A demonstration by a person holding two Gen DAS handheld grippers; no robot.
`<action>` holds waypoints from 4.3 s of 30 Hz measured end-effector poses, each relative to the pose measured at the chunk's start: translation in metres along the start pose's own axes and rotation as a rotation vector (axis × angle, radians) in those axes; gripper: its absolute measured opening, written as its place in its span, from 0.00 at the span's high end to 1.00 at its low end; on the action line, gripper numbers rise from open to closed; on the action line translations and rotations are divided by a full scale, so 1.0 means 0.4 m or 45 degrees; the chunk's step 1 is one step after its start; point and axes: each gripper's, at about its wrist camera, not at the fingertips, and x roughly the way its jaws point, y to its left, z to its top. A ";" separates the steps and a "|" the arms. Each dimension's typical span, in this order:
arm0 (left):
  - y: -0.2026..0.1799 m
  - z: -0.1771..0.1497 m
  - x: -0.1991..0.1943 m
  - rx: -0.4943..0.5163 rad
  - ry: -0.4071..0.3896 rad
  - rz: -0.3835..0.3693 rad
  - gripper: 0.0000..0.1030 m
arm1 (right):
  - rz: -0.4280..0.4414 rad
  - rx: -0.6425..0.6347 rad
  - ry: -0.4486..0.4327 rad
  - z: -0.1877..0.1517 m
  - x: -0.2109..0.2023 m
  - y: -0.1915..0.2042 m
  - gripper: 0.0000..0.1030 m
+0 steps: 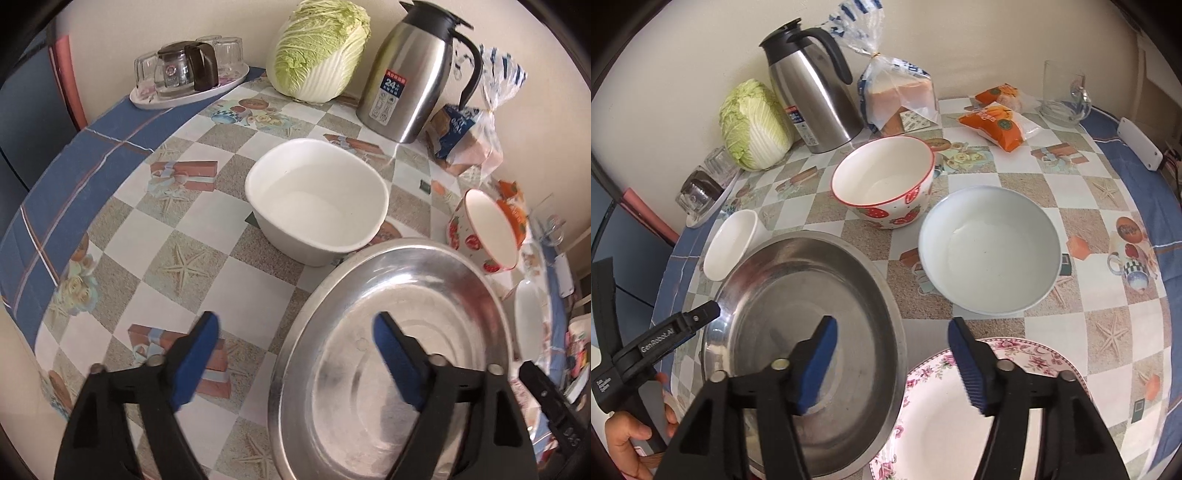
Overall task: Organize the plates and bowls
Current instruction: 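Open both grippers to release the steel tray rim, then move both grippers toward the rim of the pink-floral plate, then close the right gripper on the floral plate rim while the left gripper grips it too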
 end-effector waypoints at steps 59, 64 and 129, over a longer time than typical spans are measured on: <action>-0.350 -0.209 -0.225 0.265 -0.189 -0.413 0.07 | -0.371 0.291 -0.288 -0.150 -0.243 -0.313 0.00; -0.407 -0.249 -0.237 0.330 -0.175 -0.442 0.07 | -0.369 0.369 -0.236 -0.179 -0.235 -0.367 0.00; -0.427 -0.414 0.012 0.156 0.282 -0.152 0.08 | -0.311 0.409 0.124 -0.229 -0.078 -0.377 0.64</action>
